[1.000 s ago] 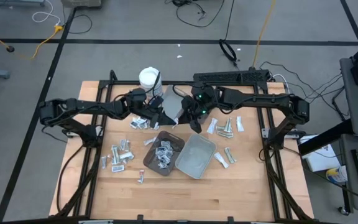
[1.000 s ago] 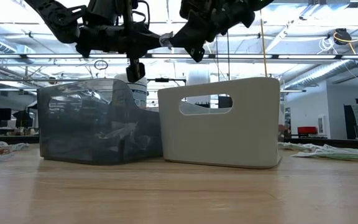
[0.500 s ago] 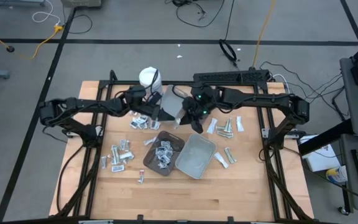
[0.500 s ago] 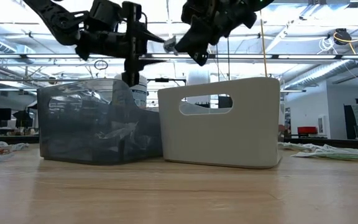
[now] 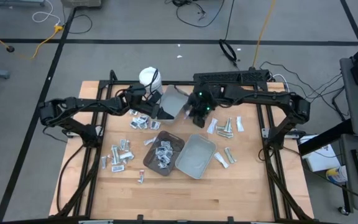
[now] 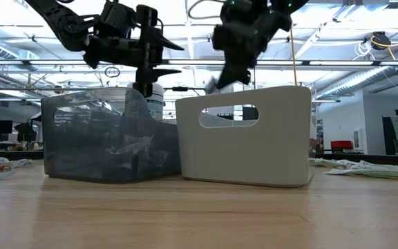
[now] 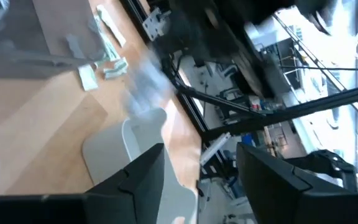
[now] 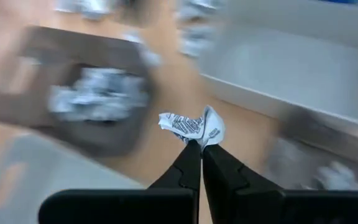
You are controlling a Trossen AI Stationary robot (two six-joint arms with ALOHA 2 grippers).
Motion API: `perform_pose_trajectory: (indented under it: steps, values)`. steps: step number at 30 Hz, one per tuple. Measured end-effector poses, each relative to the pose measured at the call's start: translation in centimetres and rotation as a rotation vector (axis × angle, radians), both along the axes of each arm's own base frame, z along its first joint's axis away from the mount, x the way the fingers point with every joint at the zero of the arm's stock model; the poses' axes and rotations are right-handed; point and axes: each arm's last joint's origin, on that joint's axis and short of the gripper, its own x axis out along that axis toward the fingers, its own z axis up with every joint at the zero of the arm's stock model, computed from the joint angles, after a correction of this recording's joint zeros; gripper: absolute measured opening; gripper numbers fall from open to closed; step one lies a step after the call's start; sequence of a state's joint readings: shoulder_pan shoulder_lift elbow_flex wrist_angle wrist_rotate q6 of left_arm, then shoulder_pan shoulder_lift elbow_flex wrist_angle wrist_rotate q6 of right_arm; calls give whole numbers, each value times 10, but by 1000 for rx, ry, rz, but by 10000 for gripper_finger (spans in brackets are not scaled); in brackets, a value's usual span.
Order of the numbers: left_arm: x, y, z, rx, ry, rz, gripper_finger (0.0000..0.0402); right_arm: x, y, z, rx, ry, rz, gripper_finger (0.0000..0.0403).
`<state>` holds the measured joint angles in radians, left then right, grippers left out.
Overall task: Pick & Place First Aid Supplies
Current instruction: Put the black towelette pack into the top black bin
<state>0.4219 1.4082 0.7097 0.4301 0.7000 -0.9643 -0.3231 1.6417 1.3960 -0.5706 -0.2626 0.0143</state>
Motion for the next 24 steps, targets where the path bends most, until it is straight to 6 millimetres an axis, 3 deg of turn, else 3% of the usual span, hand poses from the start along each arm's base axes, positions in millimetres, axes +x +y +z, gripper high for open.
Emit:
perform_pose_trajectory:
  steps: [10,15,20,24]
  values:
    - [2,-6,0,-10,-3,-46,185,-28,-56,-5,-140,125,-241,0]
    - [2,-6,0,-8,-3,-46,195,-37,-69,-8,-131,156,-274,0]
    - [2,-6,0,-6,-4,-46,202,-40,-70,-43,-87,259,-266,0]
    - [2,-5,0,-3,-3,-34,202,-43,-71,-59,-102,225,-275,0]
